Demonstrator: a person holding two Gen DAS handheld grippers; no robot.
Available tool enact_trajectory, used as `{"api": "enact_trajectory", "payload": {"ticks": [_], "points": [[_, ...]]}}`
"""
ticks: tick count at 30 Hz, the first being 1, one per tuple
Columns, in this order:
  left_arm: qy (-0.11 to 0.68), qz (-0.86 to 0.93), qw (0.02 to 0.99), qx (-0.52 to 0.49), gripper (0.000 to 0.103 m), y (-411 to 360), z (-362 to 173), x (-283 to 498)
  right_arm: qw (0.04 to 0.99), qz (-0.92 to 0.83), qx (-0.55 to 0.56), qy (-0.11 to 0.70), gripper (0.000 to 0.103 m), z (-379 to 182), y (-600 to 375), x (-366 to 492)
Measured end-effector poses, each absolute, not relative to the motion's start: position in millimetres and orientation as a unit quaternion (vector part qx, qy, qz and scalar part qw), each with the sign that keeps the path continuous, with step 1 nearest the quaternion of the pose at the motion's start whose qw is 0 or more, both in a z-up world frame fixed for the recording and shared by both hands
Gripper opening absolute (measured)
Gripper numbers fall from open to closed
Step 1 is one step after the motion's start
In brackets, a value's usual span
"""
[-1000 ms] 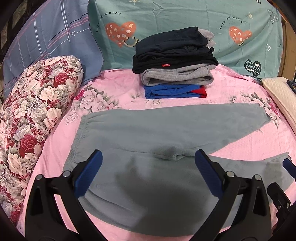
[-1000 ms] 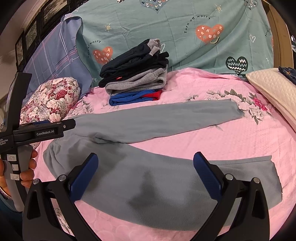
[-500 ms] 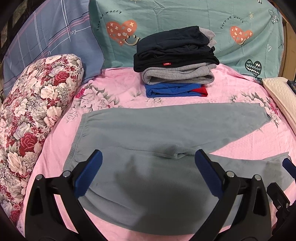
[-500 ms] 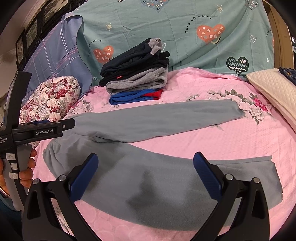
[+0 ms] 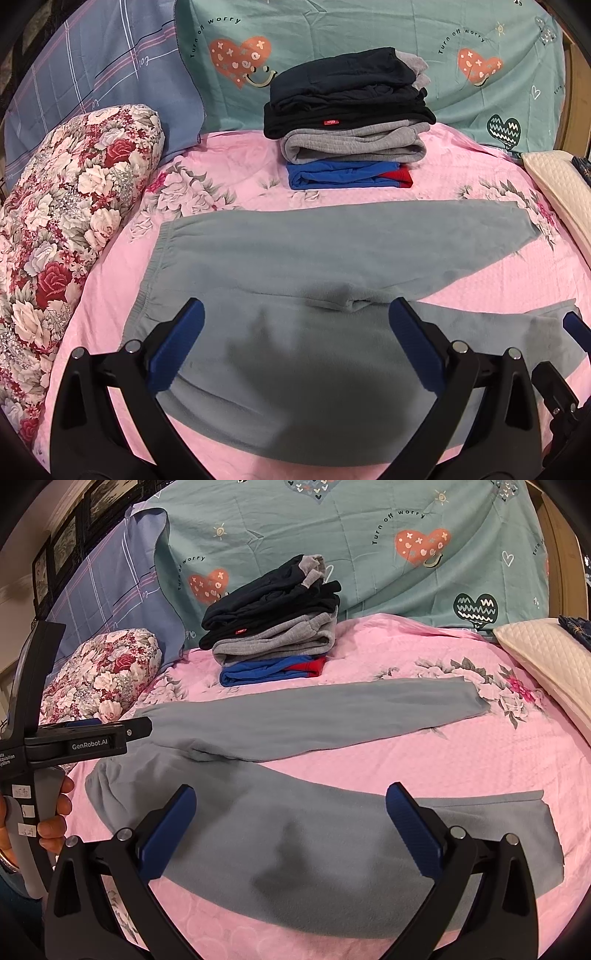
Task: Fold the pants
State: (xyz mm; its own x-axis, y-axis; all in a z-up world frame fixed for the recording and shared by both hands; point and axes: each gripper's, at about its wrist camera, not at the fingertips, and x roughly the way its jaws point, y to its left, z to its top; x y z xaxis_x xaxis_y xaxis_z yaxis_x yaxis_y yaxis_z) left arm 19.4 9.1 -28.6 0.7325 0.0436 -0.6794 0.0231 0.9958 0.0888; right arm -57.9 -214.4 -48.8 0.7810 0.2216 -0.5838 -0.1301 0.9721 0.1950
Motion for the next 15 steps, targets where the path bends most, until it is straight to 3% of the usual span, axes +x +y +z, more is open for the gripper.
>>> {"api": "enact_trajectory", "payload": {"ticks": [9,15], "points": [[0.372,0.004,0.927,0.045,0.101,12,-29,17,0.941,0.094,0.07,0.318,0.102,-49,-213,-58],[0.422,-0.01,0.907,0.006,0.101,52,-37,8,0.941,0.098,0.071,0.315,0.102,-48,-212,-61]]}}
